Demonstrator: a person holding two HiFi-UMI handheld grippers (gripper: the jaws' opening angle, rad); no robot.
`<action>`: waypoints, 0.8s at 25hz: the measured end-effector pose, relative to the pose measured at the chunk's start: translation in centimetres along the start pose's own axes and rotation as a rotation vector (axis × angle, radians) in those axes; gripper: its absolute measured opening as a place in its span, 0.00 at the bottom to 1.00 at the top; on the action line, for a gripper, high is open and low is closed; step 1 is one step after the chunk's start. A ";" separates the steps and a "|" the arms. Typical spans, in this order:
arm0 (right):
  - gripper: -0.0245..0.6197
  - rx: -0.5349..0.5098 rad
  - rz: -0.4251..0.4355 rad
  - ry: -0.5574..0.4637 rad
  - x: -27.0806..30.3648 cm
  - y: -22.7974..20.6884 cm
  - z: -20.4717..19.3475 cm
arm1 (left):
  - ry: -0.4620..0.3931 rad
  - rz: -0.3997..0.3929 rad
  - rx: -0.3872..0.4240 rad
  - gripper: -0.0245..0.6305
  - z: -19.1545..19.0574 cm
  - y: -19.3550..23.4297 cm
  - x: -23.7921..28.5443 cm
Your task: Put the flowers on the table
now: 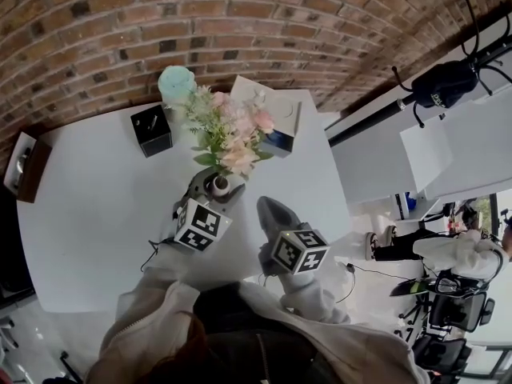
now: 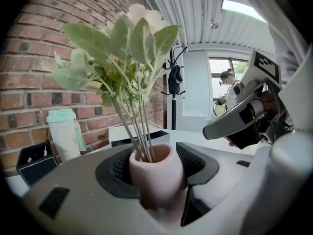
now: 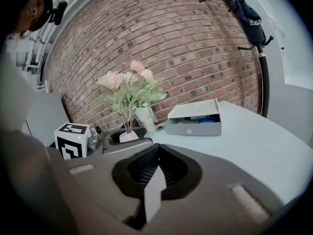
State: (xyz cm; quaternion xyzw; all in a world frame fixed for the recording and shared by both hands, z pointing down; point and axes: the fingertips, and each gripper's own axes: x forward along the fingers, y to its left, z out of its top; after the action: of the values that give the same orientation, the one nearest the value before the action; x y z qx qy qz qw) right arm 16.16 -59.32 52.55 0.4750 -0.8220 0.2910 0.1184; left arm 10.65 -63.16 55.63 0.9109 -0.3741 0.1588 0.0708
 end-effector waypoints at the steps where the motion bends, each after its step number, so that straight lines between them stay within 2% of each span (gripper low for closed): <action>1: 0.04 0.000 -0.001 0.004 0.1 -0.1 -0.2 | -0.006 0.001 0.004 0.40 -0.1 0.2 0.3; 7: 0.04 -0.005 -0.003 0.025 0.7 -0.7 -0.8 | -0.037 0.002 0.028 0.40 -0.7 1.1 1.3; 12: 0.04 -0.012 -0.009 0.040 1.1 -1.5 -1.1 | -0.070 -0.028 0.087 0.40 -0.9 0.7 2.0; 20: 0.04 -0.033 -0.003 0.066 1.8 -1.7 -1.5 | -0.080 -0.005 0.136 0.40 -1.9 0.8 3.0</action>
State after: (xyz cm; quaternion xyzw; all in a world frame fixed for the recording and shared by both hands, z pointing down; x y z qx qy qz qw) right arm 16.55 -60.33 55.22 0.4644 -0.8215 0.2929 0.1537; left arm 11.63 -65.19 58.47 0.9202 -0.3627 0.1473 -0.0060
